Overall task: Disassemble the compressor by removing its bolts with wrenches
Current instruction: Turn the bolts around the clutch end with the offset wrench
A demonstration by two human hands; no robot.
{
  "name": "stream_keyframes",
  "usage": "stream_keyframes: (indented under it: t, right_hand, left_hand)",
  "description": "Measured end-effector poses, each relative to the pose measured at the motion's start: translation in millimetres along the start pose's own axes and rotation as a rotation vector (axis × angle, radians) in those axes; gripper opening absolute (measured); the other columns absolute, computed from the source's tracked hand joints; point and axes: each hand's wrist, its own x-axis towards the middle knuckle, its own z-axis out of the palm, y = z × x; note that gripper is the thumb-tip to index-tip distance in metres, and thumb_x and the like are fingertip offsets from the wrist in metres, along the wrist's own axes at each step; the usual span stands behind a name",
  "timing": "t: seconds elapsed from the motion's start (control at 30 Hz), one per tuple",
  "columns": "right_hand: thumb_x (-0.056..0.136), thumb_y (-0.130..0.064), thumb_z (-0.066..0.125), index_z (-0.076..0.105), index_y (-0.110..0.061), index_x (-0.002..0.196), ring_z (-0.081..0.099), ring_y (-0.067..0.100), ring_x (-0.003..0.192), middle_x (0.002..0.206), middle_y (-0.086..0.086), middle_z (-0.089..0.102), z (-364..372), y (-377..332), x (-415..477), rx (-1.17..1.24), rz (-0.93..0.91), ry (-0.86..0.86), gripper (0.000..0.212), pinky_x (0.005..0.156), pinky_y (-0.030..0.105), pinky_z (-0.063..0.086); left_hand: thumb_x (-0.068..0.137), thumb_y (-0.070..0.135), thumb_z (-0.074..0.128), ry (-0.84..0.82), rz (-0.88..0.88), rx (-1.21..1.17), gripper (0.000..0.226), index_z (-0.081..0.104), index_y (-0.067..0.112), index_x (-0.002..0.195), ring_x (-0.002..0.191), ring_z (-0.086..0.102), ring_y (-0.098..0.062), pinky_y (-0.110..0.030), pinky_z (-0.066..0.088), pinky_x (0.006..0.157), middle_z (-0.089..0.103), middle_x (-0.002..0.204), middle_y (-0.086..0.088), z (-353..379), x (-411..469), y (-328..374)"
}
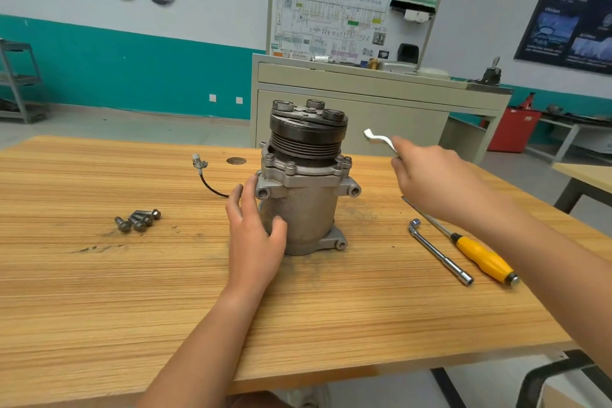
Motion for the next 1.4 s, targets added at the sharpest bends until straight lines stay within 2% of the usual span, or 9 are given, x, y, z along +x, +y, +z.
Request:
stream_keyframes:
  t: [0.27,0.53,0.83,0.97,1.03,1.1,1.17,1.3,1.4]
  right_hand:
    - [0.087,0.0,0.038,0.035,-0.008,0.13,0.031,0.017,0.054,0.059,-0.001,0.028,-13,-39,1,-0.392,-0.164,-0.167,0.044,0.041,0.027,0.02]
    - [0.086,0.005,0.043,0.04,-0.001,0.129,0.025,0.017,0.042,0.057,0.002,0.027,-26,-49,10,-0.729,-0.36,-0.227,0.043,0.036,0.027,0.02]
    - [0.087,-0.002,0.033,0.025,-0.02,0.142,0.033,0.011,0.041,0.053,-0.004,0.036,-23,-11,45,-0.739,-0.498,-0.172,0.059,0.034,0.023,0.023]
    - [0.09,0.0,0.039,0.039,-0.017,0.132,0.041,0.012,0.048,0.059,-0.005,0.039,-12,-1,64,-0.724,-0.474,-0.151,0.045,0.044,0.024,0.034]
    - [0.09,0.0,0.043,0.042,-0.014,0.127,0.057,0.019,0.066,0.069,-0.003,0.054,3,-3,78,-0.635,-0.446,-0.113,0.04,0.078,0.033,0.047]
    - [0.089,0.002,0.041,0.044,-0.012,0.126,0.061,0.024,0.087,0.089,0.004,0.066,27,-7,88,-0.498,-0.383,-0.073,0.04,0.102,0.037,0.035]
    - [0.092,-0.001,0.038,0.05,-0.012,0.12,0.06,0.027,0.09,0.097,0.008,0.068,53,-5,86,-0.322,-0.309,-0.007,0.033,0.099,0.037,0.037]
    - [0.097,-0.016,0.042,0.057,-0.006,0.104,0.057,0.031,0.071,0.08,0.014,0.065,88,11,56,0.214,-0.092,0.211,0.019,0.058,0.036,0.044]
    - [0.096,-0.017,0.044,0.057,-0.008,0.096,0.059,0.025,0.07,0.078,0.008,0.064,96,17,38,0.627,0.134,0.37,0.016,0.061,0.037,0.047]
  left_hand:
    - [0.09,0.009,0.053,-0.01,0.005,-0.012,0.068,0.022,0.031,0.146,0.125,0.039,-0.022,-0.028,0.037,0.091,0.015,0.151,0.0,-2,-2,0]
    - [0.09,0.01,0.053,-0.022,0.001,-0.021,0.069,0.02,0.03,0.147,0.126,0.038,-0.019,-0.026,0.035,0.088,0.015,0.152,-0.001,-1,-2,2]
    - [0.091,0.01,0.053,-0.041,-0.006,-0.022,0.071,0.017,0.033,0.147,0.128,0.036,-0.018,-0.024,0.032,0.089,0.013,0.152,0.001,-2,-2,5]
    - [0.091,0.01,0.053,-0.043,-0.006,-0.016,0.071,0.017,0.033,0.147,0.129,0.035,-0.017,-0.023,0.031,0.091,0.013,0.152,0.001,-3,-3,5]
    - [0.09,0.01,0.053,-0.04,0.006,-0.001,0.071,0.018,0.034,0.147,0.129,0.034,-0.016,-0.022,0.03,0.091,0.014,0.152,0.001,-4,-3,5]
    - [0.09,0.009,0.053,-0.038,0.012,0.001,0.07,0.02,0.034,0.146,0.13,0.034,-0.017,-0.022,0.029,0.093,0.015,0.152,0.0,-5,-3,4]
    - [0.09,0.009,0.053,-0.039,0.013,0.002,0.069,0.021,0.033,0.146,0.13,0.035,-0.019,-0.023,0.03,0.094,0.016,0.151,0.0,-5,-3,3]
    - [0.09,0.01,0.053,0.014,0.013,0.034,0.066,0.023,0.026,0.147,0.137,0.024,-0.018,-0.026,0.022,0.104,0.013,0.153,-0.002,-3,-2,6]
    - [0.09,0.017,0.049,0.17,0.192,0.053,0.054,0.035,0.013,0.141,0.136,0.022,-0.007,-0.039,0.022,0.112,0.024,0.148,-0.001,-4,-3,24]
